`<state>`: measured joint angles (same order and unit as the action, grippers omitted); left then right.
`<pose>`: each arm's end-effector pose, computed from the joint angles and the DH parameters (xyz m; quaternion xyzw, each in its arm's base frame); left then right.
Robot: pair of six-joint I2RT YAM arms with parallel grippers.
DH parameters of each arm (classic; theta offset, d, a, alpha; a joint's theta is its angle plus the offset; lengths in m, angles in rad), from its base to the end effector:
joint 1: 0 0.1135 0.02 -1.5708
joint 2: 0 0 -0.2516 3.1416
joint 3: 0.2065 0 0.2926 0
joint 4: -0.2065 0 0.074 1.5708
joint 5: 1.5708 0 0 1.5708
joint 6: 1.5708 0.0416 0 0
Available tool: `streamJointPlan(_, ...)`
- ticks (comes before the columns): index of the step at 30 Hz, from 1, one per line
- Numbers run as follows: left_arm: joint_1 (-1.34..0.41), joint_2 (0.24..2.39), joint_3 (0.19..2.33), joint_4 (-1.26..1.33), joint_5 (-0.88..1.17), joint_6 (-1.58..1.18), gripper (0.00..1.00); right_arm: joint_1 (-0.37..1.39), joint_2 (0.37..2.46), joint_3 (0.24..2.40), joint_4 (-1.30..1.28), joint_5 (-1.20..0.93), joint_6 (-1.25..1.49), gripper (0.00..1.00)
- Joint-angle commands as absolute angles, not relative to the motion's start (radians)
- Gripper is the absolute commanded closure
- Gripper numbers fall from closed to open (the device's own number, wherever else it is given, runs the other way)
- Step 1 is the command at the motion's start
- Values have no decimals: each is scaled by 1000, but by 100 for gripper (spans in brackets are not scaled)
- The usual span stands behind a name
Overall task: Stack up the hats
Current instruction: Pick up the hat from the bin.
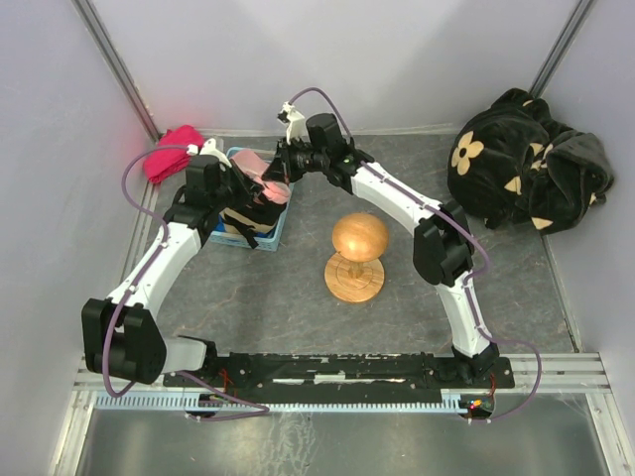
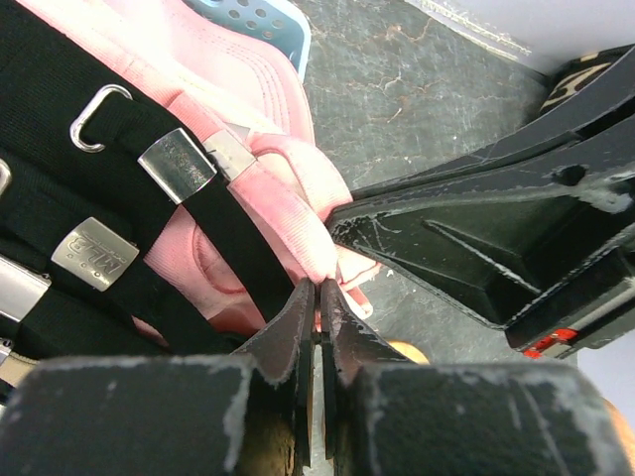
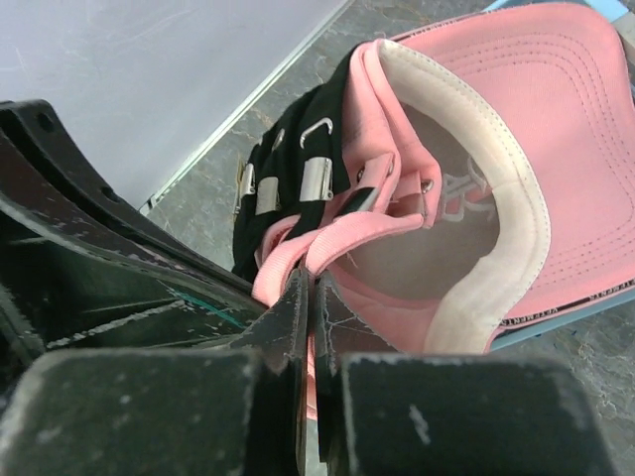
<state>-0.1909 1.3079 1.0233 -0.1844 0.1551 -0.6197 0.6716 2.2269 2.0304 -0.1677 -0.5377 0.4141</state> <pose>0.3414 -0.0725 0.2816 -0.1411 0.8387 -0.2664 0.4536 0.4319 0.3705 0.2767 -0.2514 0.7680 0.4698 0.3554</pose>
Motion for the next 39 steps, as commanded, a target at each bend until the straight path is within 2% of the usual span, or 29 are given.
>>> streamJointPlan(1,-183,1279,1012,-159,125,-626,92,669,2215,2103,-138,-555,409,98)
streamJointPlan(18,-179,1271,1000,-167,97,-619,95,637,2141,2140,-104,-469,351,98)
streamJointPlan(39,-157,1250,967,-159,77,-636,97,619,2093,2160,123,-447,407,98)
